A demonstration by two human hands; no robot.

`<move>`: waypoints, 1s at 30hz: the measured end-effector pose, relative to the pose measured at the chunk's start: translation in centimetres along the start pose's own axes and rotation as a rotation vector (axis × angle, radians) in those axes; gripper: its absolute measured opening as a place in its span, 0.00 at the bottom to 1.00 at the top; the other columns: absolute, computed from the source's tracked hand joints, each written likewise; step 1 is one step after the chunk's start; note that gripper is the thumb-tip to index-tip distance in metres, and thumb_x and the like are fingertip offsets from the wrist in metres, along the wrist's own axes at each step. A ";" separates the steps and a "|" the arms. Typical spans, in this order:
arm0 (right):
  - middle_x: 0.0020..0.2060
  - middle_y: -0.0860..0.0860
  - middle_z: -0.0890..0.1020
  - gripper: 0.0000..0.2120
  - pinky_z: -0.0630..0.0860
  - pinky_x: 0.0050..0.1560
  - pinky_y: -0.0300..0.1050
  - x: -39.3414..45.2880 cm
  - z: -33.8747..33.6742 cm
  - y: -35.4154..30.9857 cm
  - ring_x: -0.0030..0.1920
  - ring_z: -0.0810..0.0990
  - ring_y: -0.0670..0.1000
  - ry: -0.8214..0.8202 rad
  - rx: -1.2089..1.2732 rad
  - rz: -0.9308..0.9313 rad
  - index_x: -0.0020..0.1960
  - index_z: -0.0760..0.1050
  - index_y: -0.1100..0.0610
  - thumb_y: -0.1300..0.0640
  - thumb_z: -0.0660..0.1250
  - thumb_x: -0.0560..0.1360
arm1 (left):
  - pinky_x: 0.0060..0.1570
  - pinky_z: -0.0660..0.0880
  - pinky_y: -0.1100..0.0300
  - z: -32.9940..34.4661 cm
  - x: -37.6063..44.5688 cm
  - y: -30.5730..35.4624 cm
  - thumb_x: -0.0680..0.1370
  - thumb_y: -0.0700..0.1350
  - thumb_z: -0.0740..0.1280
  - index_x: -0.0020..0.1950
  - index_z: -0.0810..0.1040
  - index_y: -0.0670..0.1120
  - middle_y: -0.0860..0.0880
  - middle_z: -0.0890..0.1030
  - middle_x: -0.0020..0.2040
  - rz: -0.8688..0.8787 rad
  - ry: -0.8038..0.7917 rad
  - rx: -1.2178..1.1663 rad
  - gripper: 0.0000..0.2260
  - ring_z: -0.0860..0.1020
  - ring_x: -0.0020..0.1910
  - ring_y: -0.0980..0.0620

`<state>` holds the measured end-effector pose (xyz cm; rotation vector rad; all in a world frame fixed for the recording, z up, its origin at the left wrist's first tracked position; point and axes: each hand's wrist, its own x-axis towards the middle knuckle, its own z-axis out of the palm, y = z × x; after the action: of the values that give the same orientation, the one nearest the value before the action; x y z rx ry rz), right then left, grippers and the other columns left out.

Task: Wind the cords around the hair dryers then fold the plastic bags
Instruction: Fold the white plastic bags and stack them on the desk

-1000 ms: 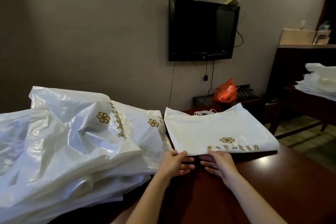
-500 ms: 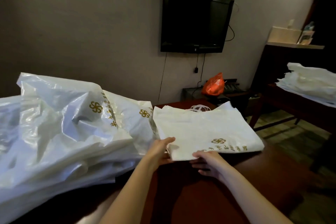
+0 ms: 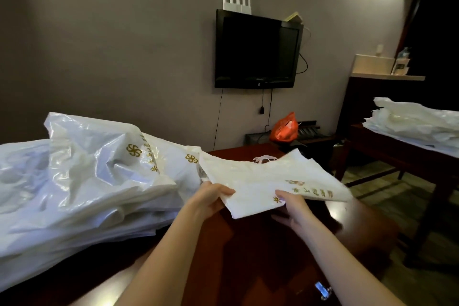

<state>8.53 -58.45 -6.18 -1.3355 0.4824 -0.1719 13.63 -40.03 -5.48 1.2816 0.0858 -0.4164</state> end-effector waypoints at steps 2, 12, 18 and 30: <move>0.53 0.52 0.76 0.09 0.73 0.52 0.54 -0.3 0.1 -1.0 0.53 0.73 0.51 0.025 -0.005 -0.007 0.58 0.72 0.56 0.59 0.62 0.78 | 0.50 0.79 0.48 -0.1 -0.9 0.5 0.74 0.25 0.65 0.65 0.71 0.39 0.41 0.79 0.59 0.018 -0.029 0.012 0.21 0.79 0.55 0.41; 0.59 0.57 0.78 0.17 0.75 0.43 0.58 -2.8 0.3 -1.2 0.49 0.78 0.58 -0.013 0.448 0.101 0.68 0.70 0.57 0.56 0.59 0.80 | 0.49 0.80 0.54 -2.5 -6.2 0.9 0.74 0.27 0.66 0.66 0.71 0.40 0.40 0.80 0.59 0.064 -0.104 0.139 0.22 0.79 0.58 0.42; 0.65 0.61 0.74 0.19 0.73 0.56 0.65 -4.3 2.8 -4.8 0.61 0.76 0.63 -0.073 0.596 0.036 0.72 0.62 0.61 0.56 0.55 0.83 | 0.41 0.78 0.53 -3.5 -8.2 3.4 0.80 0.45 0.66 0.59 0.75 0.39 0.41 0.83 0.50 0.027 0.006 -0.116 0.12 0.81 0.48 0.45; 0.53 0.56 0.84 0.13 0.81 0.50 0.50 -8.0 6.9 -7.0 0.50 0.84 0.53 -0.520 0.602 -0.153 0.59 0.77 0.58 0.57 0.57 0.81 | 0.34 0.80 0.60 -8.9 -13.8 7.6 0.81 0.44 0.61 0.51 0.84 0.39 0.44 0.85 0.42 0.426 0.078 -0.320 0.13 0.84 0.37 0.49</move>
<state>5.39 -50.87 3.45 -0.7757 -0.1157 -0.0796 5.04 -26.43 2.82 0.9658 -0.0537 0.0155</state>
